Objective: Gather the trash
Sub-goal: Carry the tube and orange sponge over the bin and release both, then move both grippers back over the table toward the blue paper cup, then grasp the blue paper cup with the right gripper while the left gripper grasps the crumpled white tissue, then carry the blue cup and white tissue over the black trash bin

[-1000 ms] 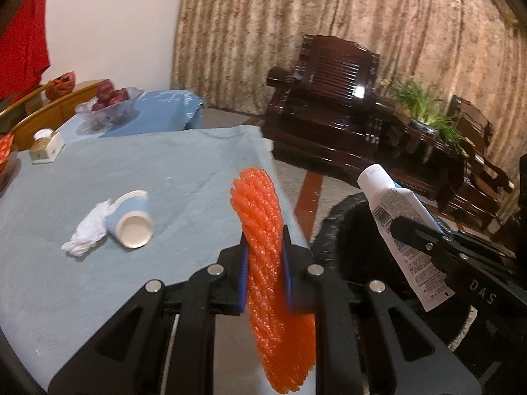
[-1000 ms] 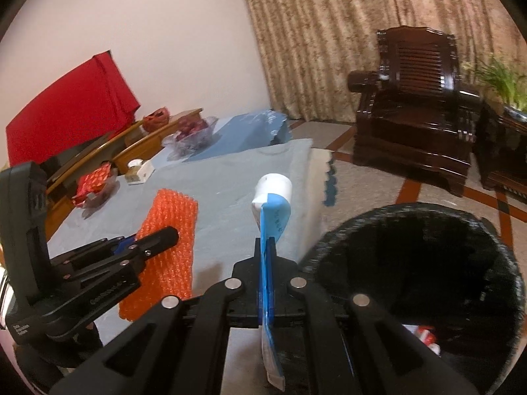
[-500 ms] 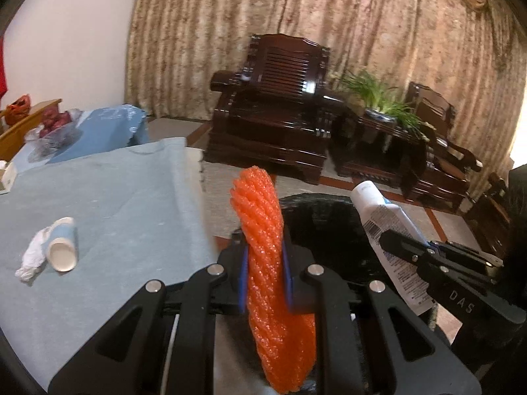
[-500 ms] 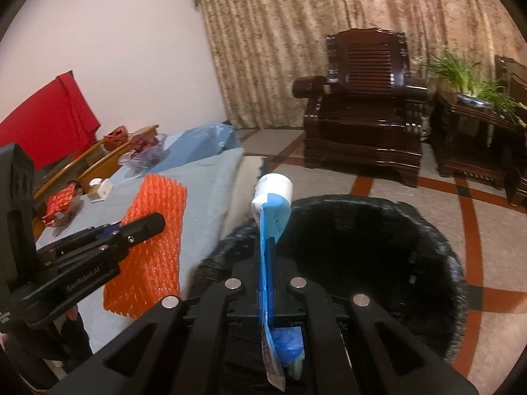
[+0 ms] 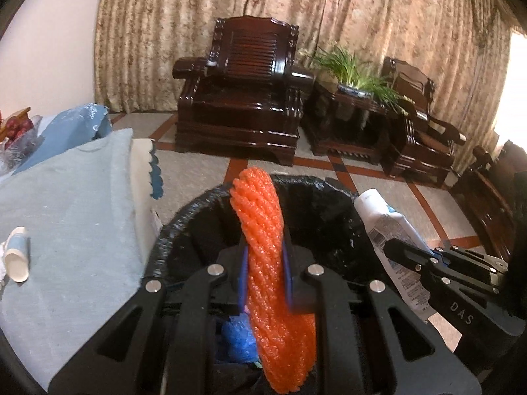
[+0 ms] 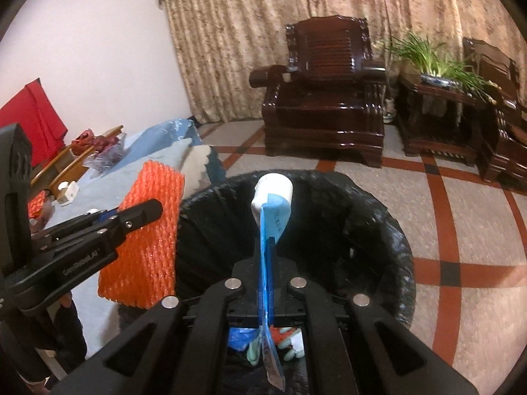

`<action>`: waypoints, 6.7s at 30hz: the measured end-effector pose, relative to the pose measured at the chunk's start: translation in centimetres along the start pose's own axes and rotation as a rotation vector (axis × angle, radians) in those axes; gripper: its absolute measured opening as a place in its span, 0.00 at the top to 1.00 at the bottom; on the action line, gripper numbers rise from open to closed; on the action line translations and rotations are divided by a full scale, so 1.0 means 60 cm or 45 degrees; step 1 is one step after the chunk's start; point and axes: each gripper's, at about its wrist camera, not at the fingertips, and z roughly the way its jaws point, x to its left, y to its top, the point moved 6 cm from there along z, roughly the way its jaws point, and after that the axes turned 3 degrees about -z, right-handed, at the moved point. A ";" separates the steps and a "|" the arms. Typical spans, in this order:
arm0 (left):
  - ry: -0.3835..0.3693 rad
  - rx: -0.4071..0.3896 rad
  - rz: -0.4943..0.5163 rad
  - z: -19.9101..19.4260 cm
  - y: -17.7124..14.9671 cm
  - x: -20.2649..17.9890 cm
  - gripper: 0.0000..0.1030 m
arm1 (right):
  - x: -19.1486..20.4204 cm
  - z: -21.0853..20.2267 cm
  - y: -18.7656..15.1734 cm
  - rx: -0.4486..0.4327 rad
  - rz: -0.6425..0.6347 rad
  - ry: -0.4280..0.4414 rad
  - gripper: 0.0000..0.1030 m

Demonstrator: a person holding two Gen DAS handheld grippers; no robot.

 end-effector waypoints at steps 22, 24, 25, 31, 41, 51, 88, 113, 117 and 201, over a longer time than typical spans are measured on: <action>0.089 -0.025 -0.056 -0.021 -0.001 0.065 0.14 | -0.043 -0.010 -0.003 -0.058 0.079 -0.104 0.06; 0.114 -0.043 -0.064 -0.035 0.001 0.081 0.13 | -0.032 -0.011 0.001 -0.065 0.060 -0.101 0.06; 0.133 -0.054 -0.066 -0.044 0.002 0.091 0.13 | -0.026 -0.011 0.003 -0.067 0.048 -0.097 0.06; 0.212 -0.103 -0.104 -0.098 0.004 0.152 0.12 | 0.030 -0.001 0.015 -0.070 -0.001 -0.043 0.06; 0.434 -0.164 -0.214 -0.191 -0.017 0.318 0.12 | 0.171 0.058 0.044 -0.059 -0.118 0.087 0.06; 0.633 -0.194 -0.336 -0.275 -0.041 0.480 0.12 | 0.345 0.119 0.065 -0.056 -0.271 0.244 0.06; 0.804 -0.087 -0.551 -0.285 -0.150 0.740 0.12 | 0.694 0.356 -0.024 0.251 -0.561 0.432 0.14; 0.655 0.046 -0.552 -0.161 -0.119 0.711 0.12 | 0.600 0.342 0.011 0.235 -0.447 0.431 0.48; 0.627 0.109 -0.562 -0.138 -0.122 0.707 0.29 | 0.594 0.336 0.011 0.229 -0.445 0.432 0.48; 0.302 -0.176 -0.154 -0.201 0.009 0.155 0.77 | 0.182 -0.039 0.075 -0.144 -0.129 0.128 0.47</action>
